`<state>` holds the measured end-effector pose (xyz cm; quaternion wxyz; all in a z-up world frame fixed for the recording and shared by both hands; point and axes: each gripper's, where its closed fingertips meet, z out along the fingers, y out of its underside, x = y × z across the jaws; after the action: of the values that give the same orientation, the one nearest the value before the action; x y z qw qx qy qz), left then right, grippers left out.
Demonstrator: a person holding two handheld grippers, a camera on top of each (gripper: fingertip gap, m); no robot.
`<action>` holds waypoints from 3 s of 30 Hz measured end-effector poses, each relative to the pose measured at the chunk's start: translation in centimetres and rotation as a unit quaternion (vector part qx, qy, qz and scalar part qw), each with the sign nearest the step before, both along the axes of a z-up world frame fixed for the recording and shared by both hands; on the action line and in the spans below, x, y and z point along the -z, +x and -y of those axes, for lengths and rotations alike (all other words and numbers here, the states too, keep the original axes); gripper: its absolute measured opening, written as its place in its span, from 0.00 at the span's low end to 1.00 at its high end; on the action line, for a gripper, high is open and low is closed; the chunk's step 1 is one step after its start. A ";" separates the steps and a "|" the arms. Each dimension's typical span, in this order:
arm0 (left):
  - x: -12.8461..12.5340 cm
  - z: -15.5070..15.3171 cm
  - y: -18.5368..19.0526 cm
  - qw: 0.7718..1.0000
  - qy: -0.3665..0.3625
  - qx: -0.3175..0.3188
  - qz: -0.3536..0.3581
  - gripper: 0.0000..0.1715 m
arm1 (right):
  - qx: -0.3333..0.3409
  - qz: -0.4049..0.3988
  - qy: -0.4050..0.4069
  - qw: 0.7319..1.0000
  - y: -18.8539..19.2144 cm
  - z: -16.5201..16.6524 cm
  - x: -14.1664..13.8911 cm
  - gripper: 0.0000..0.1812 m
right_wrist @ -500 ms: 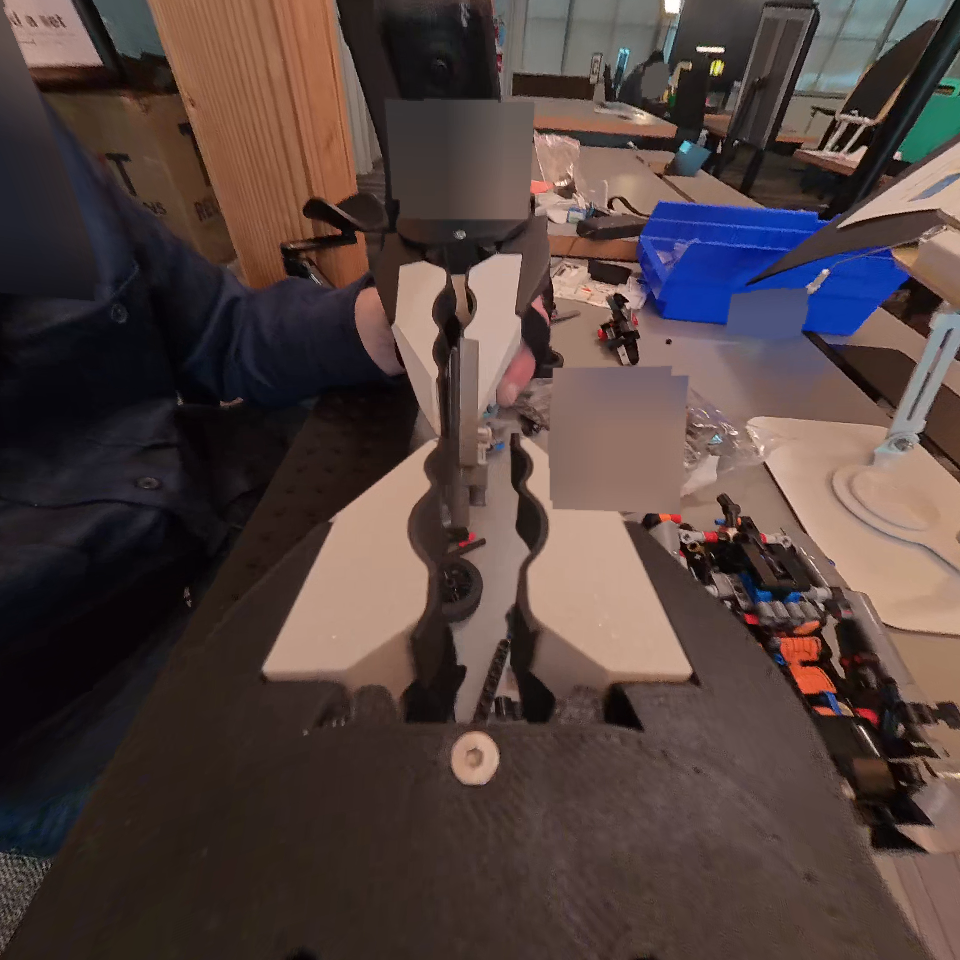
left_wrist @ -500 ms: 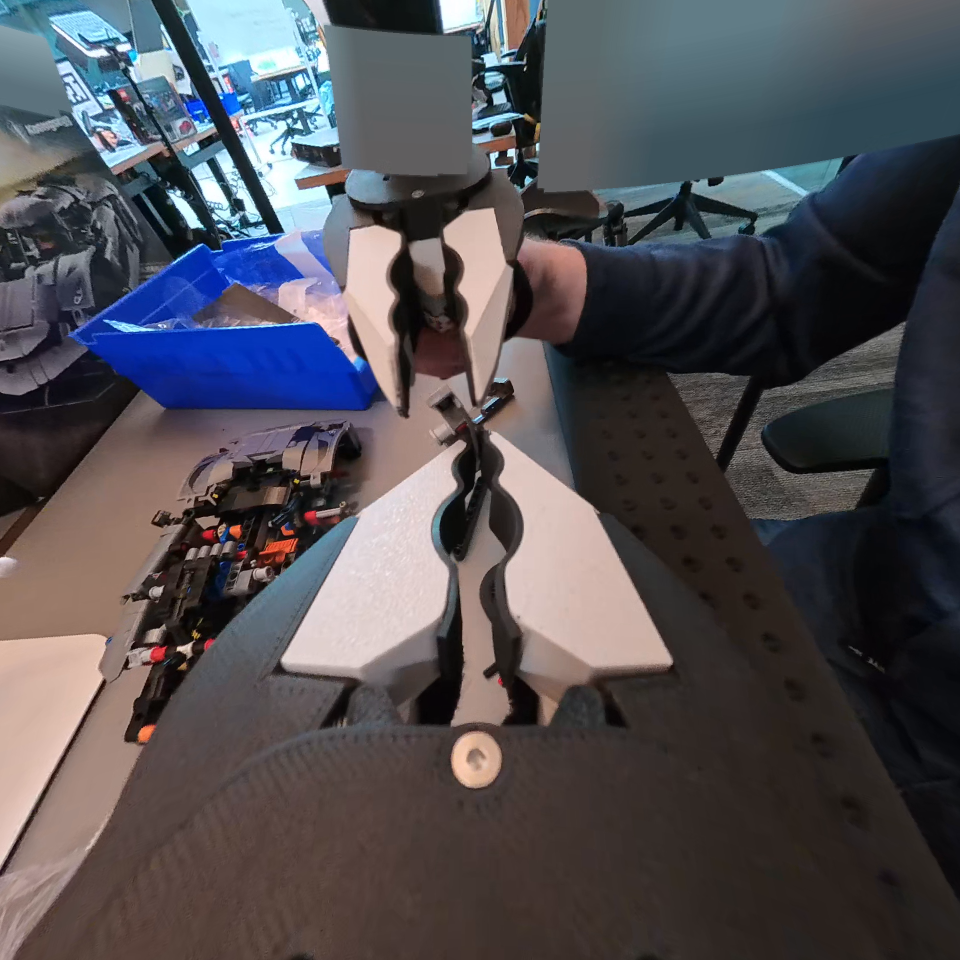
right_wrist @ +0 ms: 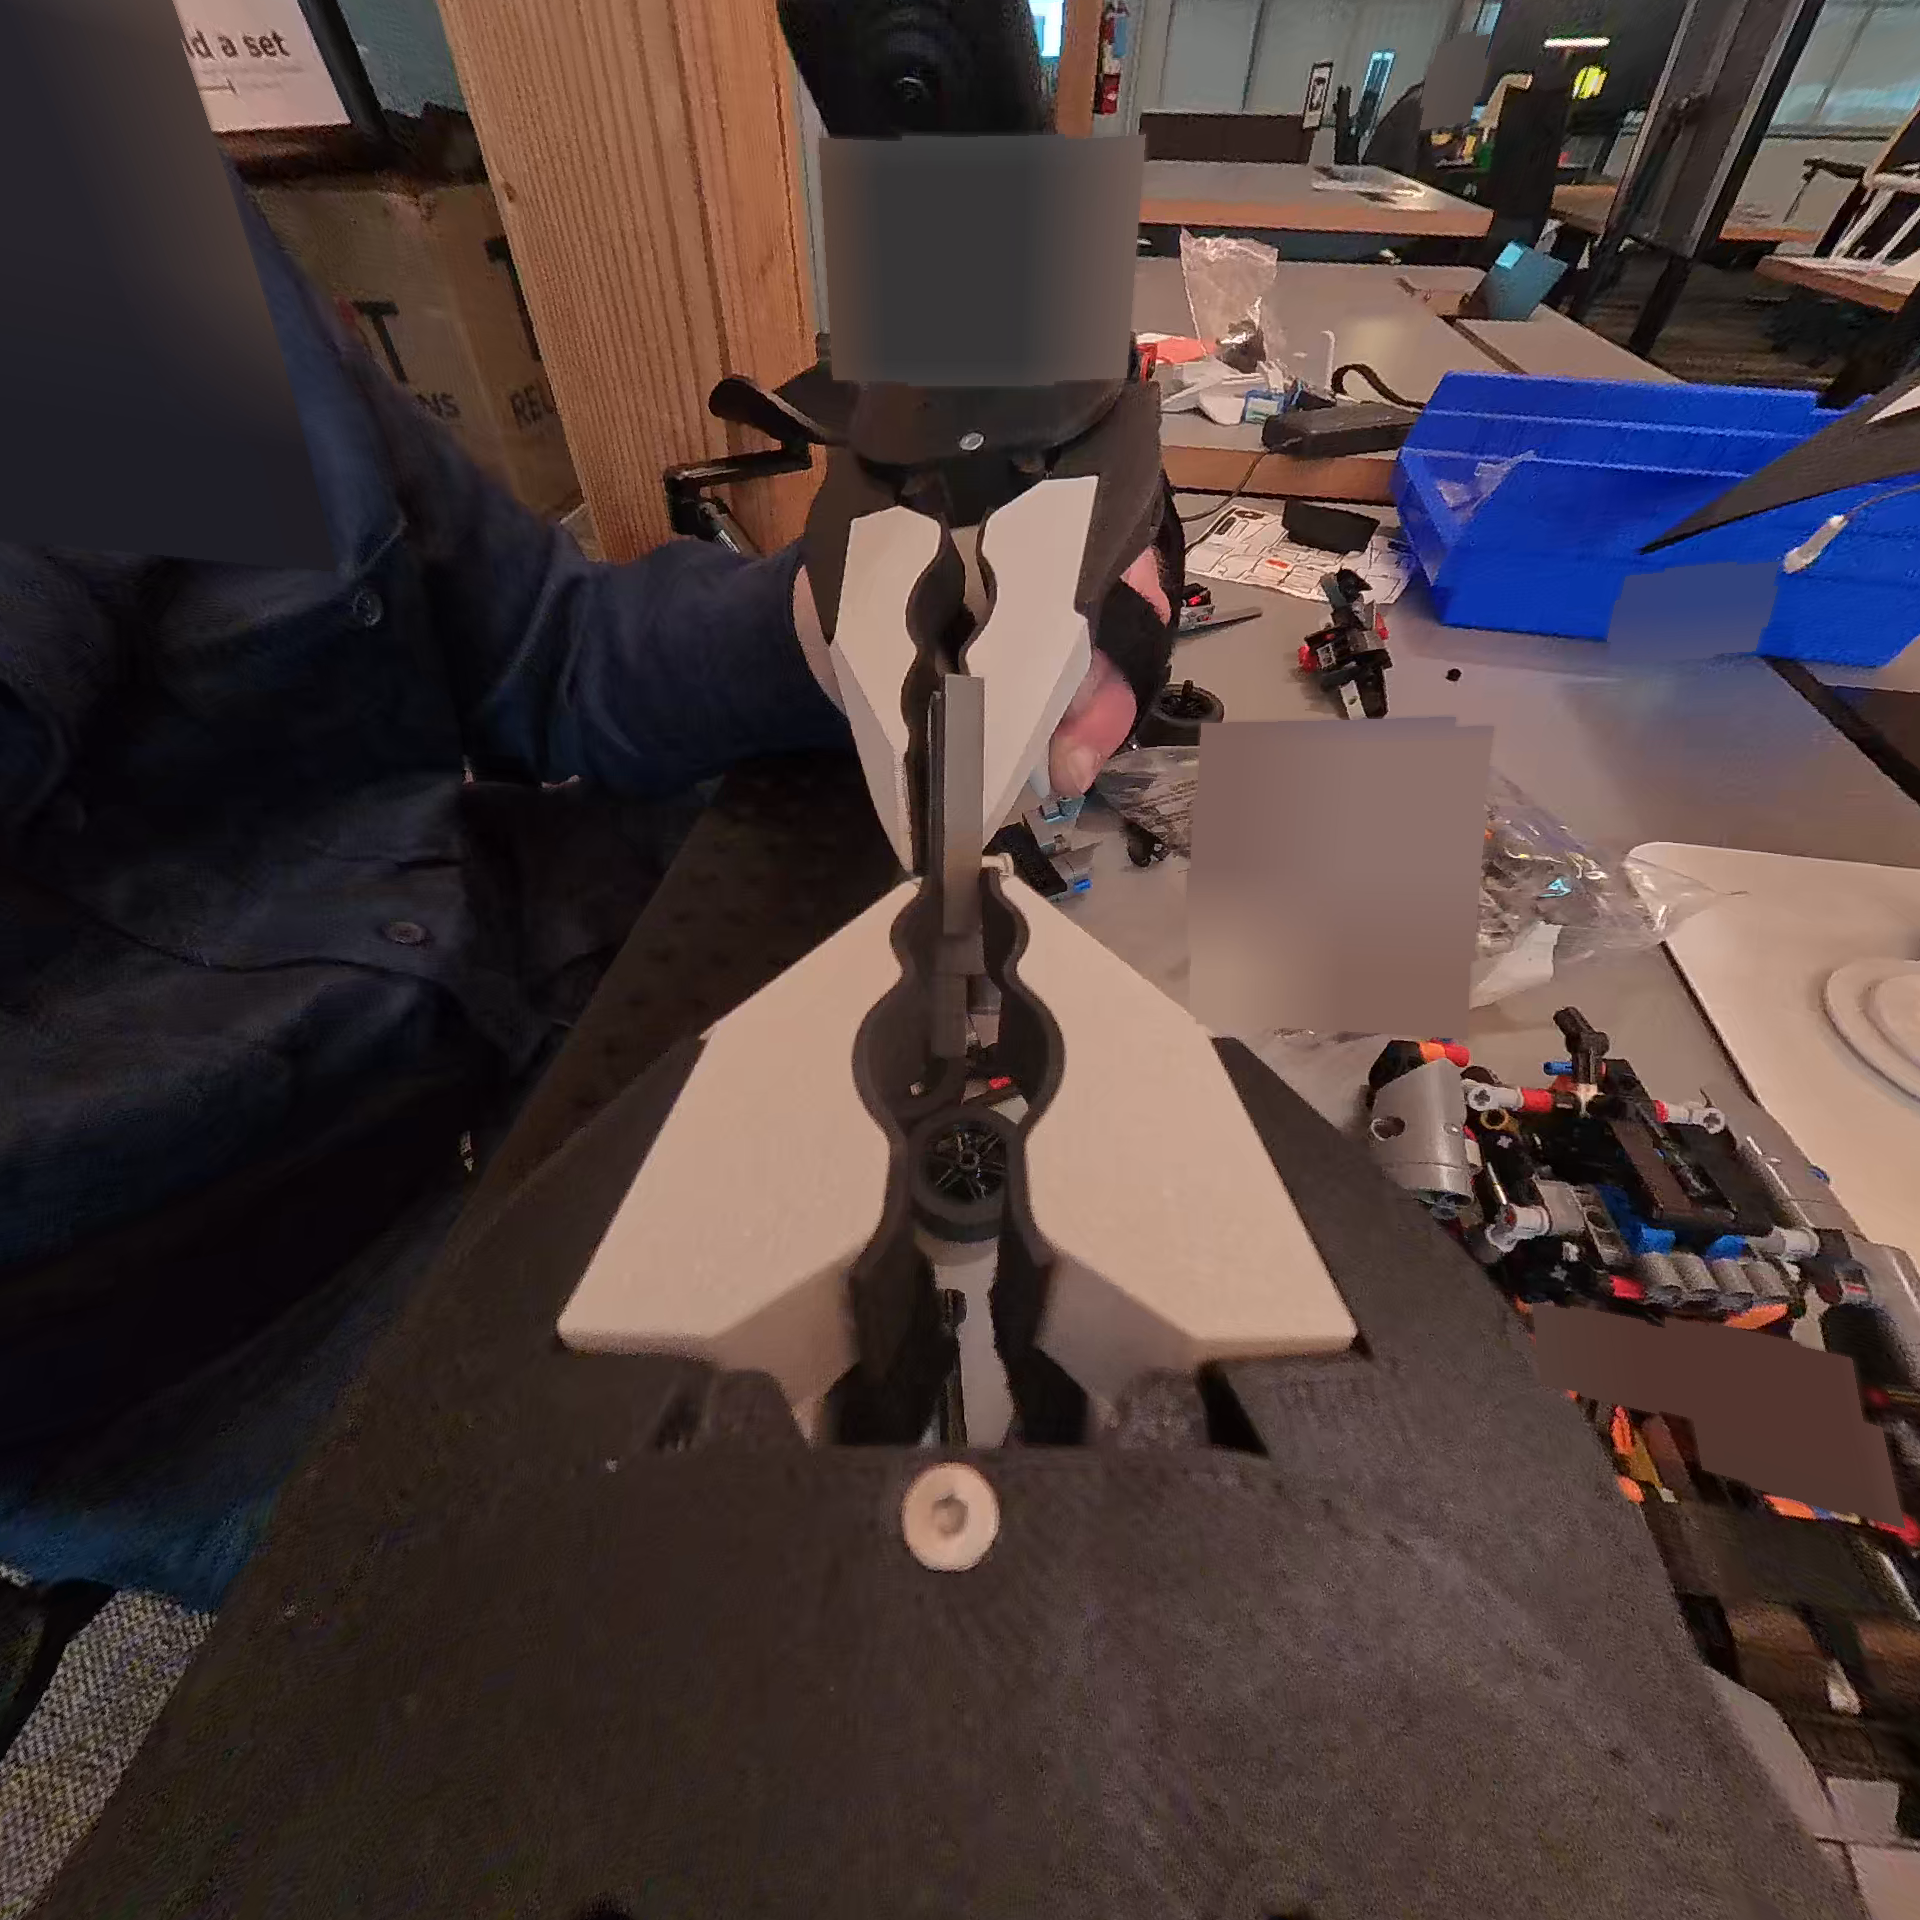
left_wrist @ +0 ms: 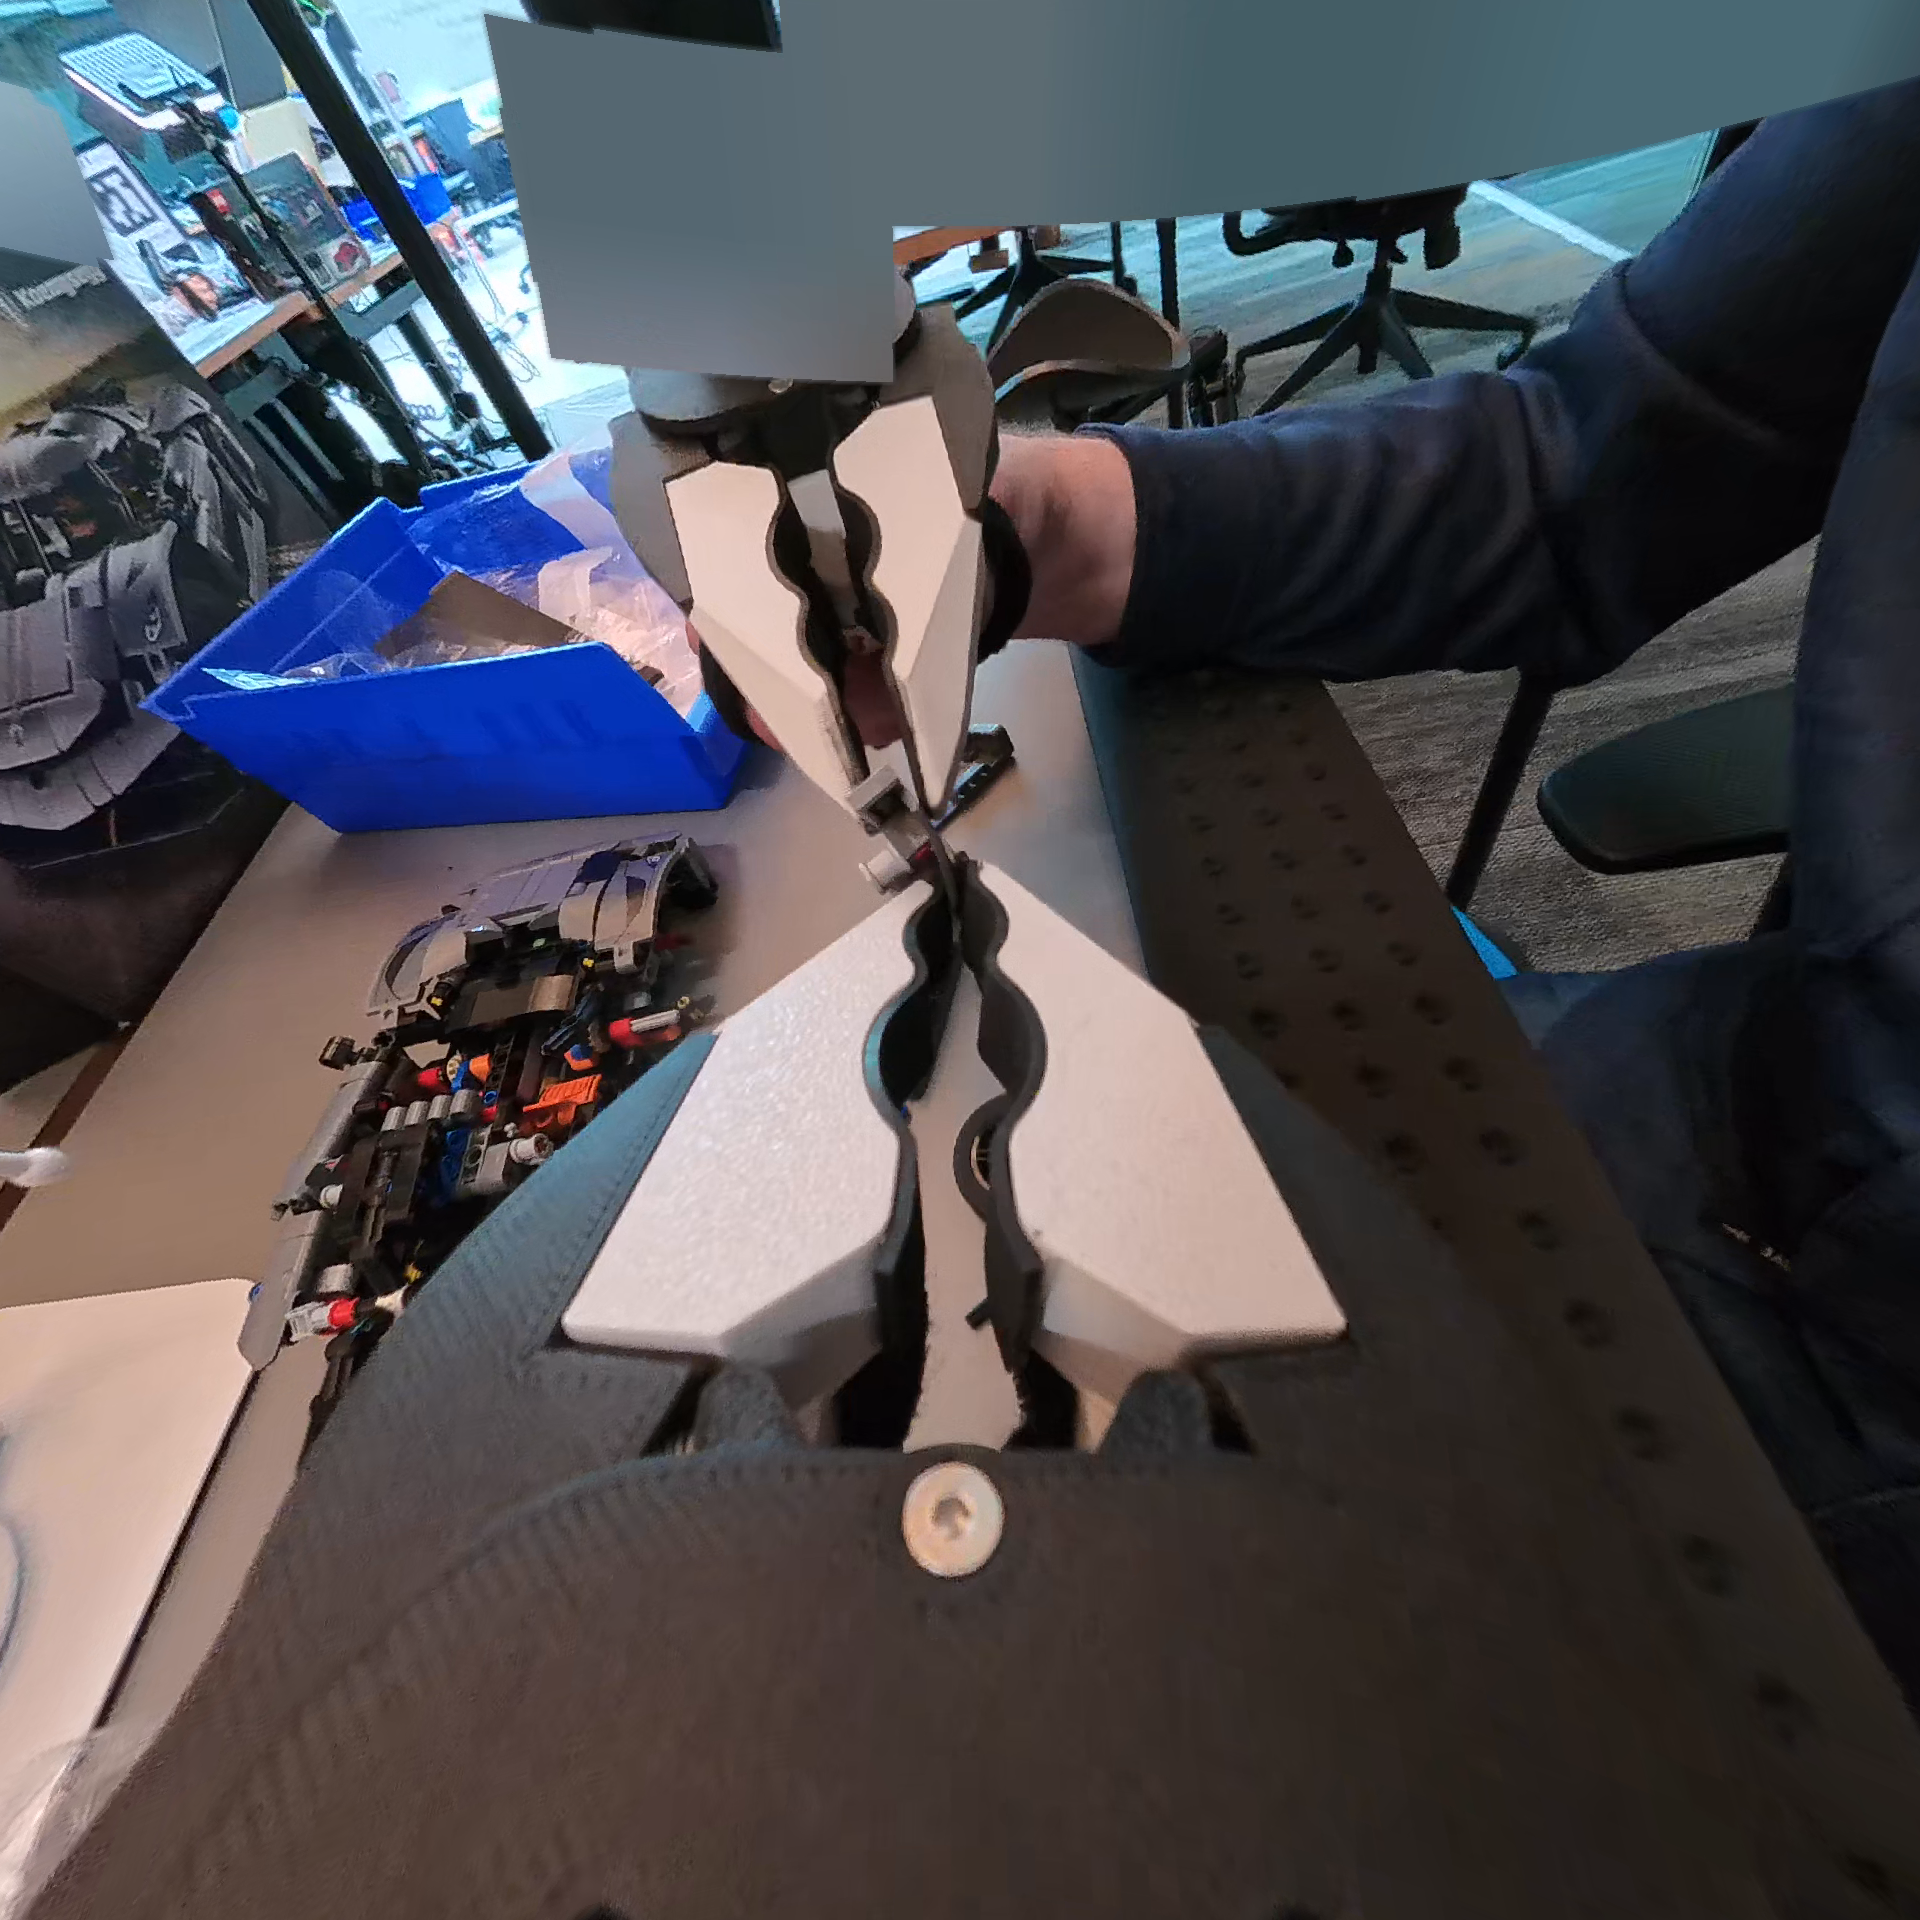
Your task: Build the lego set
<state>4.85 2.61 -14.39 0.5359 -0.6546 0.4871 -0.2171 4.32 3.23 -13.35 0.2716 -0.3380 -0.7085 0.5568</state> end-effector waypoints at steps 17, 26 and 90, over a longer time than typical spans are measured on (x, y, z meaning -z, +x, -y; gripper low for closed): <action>0.3 1.6 1.0 0.997 0.045 0.032 -0.057 0.00 | -0.079 0.045 -0.027 0.995 0.9 1.8 1.0 0.06; 1.8 0.9 -0.1 0.997 0.003 0.008 -0.080 0.00 | -0.030 0.043 0.046 0.998 -0.2 0.9 2.6 0.06; -5.1 1.3 -9.6 0.983 0.085 -0.117 0.112 0.03 | 0.046 -0.015 -0.010 0.999 -10.4 1.7 -3.8 0.10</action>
<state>-4.74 1.31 -9.24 0.6628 -0.6304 0.3605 -0.1824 -6.11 1.56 -9.53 0.3041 -0.3645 -0.6826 0.5557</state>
